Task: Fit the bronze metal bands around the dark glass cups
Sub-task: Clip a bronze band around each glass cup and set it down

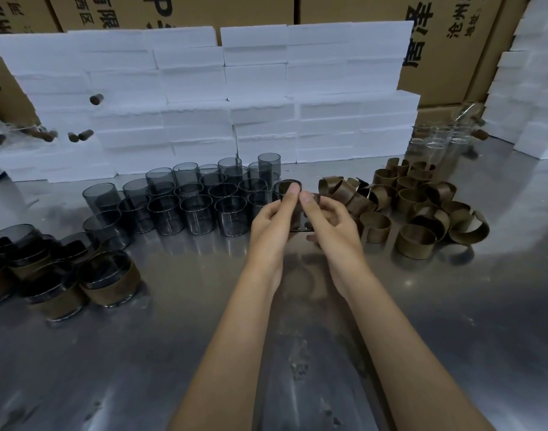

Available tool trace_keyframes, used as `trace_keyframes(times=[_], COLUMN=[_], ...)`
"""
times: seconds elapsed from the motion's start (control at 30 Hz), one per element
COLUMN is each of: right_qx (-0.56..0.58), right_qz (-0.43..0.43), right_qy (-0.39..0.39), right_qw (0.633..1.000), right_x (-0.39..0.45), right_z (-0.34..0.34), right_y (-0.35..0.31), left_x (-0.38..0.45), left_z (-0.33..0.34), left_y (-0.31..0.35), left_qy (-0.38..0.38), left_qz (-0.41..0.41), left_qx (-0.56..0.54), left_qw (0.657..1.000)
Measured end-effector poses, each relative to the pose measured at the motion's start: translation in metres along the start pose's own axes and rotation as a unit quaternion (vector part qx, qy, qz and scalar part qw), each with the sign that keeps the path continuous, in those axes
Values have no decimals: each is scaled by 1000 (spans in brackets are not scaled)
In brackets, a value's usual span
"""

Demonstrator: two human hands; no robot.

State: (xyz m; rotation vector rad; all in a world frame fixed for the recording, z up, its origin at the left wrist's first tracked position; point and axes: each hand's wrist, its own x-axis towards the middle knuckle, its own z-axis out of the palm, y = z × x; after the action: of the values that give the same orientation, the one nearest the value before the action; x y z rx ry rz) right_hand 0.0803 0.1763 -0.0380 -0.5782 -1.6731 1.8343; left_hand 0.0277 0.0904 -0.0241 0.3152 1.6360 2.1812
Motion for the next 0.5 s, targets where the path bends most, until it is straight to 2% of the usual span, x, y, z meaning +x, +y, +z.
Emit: trace_keyframes(times=[0.1,0.17,0.3,0.5], right_qx=[7,-17,-93,-77], right_qz=[41,25,-35,-46], right_qy=[-67,-90,-40,10], right_qw=[997,996,994,996], right_x=[-2,-6,-10,-5], right_z=[2,5,10,6], right_y=[-1,-1,-2,-2], left_x=[0,1,1,2], left_z=[3,4,2,0], left_y=[-2,-2,-2,0], left_qy=[-22,-17,-1,7], left_qz=[-9,-4,5,-25], left_qx=[1,5,42,39], left_qw=[1000,1000,999,999])
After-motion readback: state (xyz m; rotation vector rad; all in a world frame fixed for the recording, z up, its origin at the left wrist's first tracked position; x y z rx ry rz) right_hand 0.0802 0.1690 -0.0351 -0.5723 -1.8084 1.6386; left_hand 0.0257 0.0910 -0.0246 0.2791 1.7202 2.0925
